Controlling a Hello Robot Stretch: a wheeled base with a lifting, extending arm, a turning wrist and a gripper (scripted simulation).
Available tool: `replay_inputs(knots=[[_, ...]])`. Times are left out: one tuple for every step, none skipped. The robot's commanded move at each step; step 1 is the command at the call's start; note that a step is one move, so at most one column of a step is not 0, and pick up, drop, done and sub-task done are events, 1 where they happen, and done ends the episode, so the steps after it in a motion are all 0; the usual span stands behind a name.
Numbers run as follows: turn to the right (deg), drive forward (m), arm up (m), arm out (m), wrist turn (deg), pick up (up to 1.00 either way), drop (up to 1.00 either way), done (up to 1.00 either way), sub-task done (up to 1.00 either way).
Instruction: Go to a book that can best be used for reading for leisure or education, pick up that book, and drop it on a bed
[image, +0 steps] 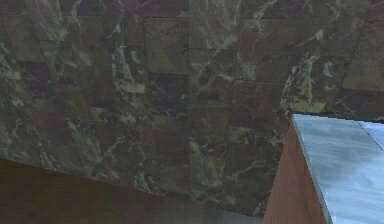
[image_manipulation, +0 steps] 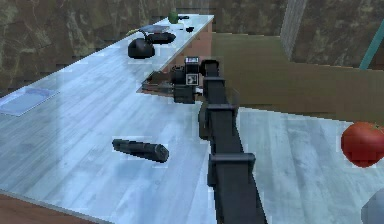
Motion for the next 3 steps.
replay_inputs(knots=[[0.0,0.00,0.06,0.00,0.0,0.00,0.00,0.00,0.00],[0.0,0.00,0.00,0.00,-45.0,0.00,0.00,0.00,0.00],[0.0,0.00,0.00,0.00,-45.0,0.00,0.00,0.00,0.00]])
